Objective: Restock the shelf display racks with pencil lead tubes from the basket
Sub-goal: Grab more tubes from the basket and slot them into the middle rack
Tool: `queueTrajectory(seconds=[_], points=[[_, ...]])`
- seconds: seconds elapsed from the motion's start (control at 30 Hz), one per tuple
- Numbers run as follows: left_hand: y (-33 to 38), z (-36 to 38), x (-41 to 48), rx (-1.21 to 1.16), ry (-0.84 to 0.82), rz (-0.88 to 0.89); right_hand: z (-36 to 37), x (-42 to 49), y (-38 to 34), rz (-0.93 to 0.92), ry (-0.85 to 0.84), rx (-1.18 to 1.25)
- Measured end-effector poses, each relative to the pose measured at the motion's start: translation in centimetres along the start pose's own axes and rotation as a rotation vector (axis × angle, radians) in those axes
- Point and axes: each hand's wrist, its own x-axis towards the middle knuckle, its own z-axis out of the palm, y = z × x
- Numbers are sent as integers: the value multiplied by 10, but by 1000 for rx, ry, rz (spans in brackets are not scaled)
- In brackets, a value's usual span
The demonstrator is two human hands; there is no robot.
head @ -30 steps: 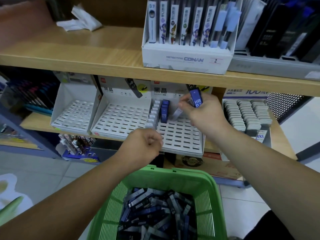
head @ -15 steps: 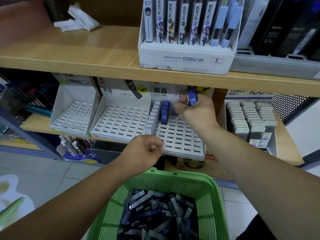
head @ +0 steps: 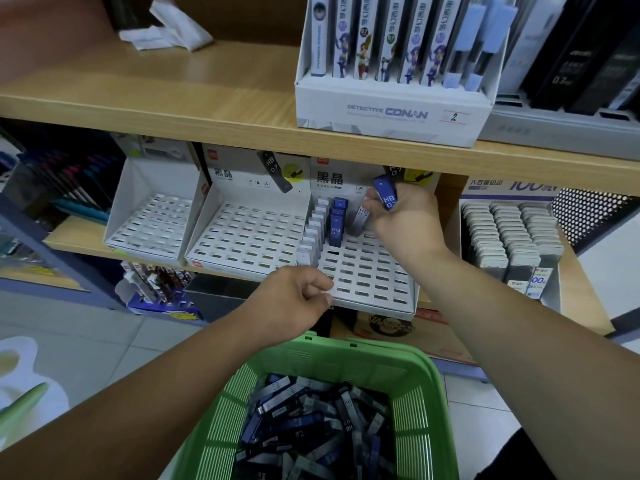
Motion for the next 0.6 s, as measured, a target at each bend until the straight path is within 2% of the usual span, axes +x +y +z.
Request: queueTrajectory(seconds=[0.3, 0.4, 0.5, 0.6], points=[[5, -3, 1, -8, -3, -19, -4, 0, 1, -211, -33, -325], [5, 0, -2, -14, 1, -25, -6, -3, 3, -215, -66, -391], [6, 0, -3, -24, -2, -34, -6, -2, 5, -186, -59, -342], [6, -2, -3, -7, -7, -38, 0, -3, 6, -144, -132, -344]])
